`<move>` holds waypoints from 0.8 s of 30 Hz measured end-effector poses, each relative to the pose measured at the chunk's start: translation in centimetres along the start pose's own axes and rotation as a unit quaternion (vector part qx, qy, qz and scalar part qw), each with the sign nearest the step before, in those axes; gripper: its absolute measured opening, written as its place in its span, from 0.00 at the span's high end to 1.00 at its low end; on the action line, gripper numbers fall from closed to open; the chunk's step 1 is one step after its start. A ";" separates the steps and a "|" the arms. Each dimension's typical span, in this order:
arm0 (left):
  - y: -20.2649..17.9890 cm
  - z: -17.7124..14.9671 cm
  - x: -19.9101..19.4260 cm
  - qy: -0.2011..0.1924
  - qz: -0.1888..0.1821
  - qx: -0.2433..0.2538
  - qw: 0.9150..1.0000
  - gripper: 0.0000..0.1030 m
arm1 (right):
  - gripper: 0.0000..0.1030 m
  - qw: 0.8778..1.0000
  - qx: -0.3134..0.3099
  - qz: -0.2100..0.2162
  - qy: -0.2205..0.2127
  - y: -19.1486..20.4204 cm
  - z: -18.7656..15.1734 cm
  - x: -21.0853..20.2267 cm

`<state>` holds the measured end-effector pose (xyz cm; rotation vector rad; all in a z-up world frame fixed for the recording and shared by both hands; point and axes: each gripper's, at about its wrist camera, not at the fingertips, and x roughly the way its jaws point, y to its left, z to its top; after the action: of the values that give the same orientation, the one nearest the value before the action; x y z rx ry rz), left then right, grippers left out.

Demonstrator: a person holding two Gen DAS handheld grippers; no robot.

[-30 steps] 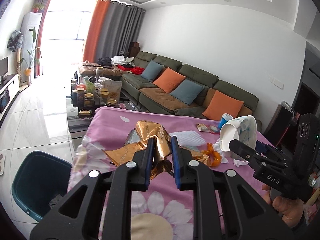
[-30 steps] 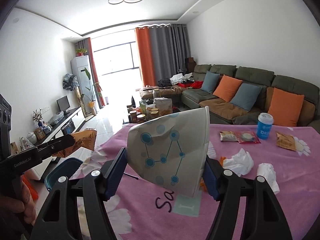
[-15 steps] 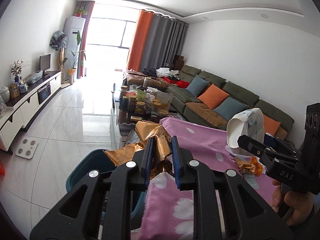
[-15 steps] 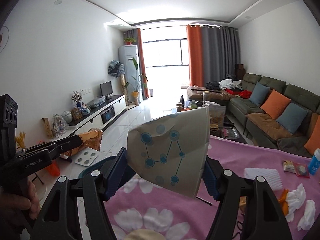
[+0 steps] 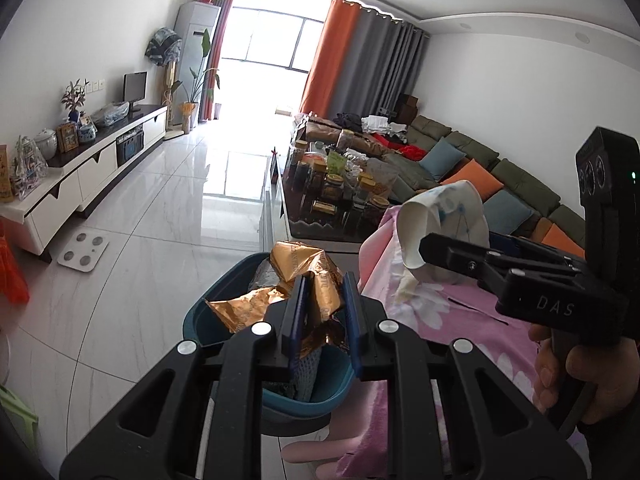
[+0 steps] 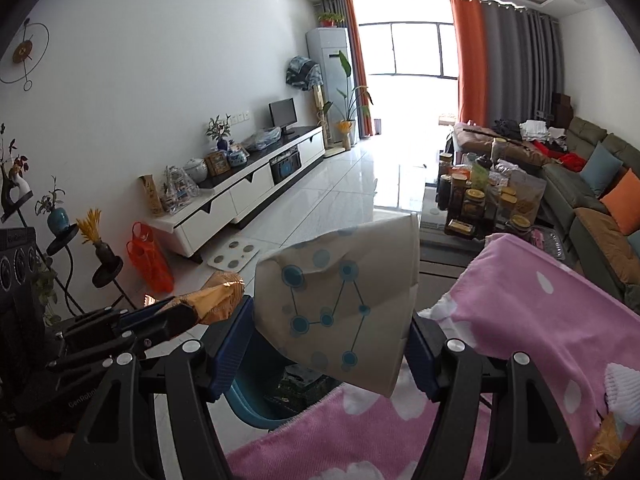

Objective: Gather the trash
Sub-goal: 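Carry the foil bag and paper cup with both grippers over the teal bin, then open both grippers to drop the foil bag and cup into the bin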

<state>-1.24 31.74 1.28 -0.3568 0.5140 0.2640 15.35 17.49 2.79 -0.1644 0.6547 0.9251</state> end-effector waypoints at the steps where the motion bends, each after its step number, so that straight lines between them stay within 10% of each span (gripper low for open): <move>1: 0.4 -0.3 0.5 0.006 0.000 -0.004 1.000 0.82 | 0.35 1.000 0.000 0.007 0.013 0.4 0.0 1.1; 24: 6.1 -3.5 17.1 0.119 0.021 -0.057 0.991 0.79 | 0.35 0.971 -0.016 0.030 0.237 2.1 -1.6 15.9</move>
<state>9.59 38.53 -12.12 -0.4932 0.7440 0.2937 19.75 29.00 -7.55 -0.4043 1.0908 0.9629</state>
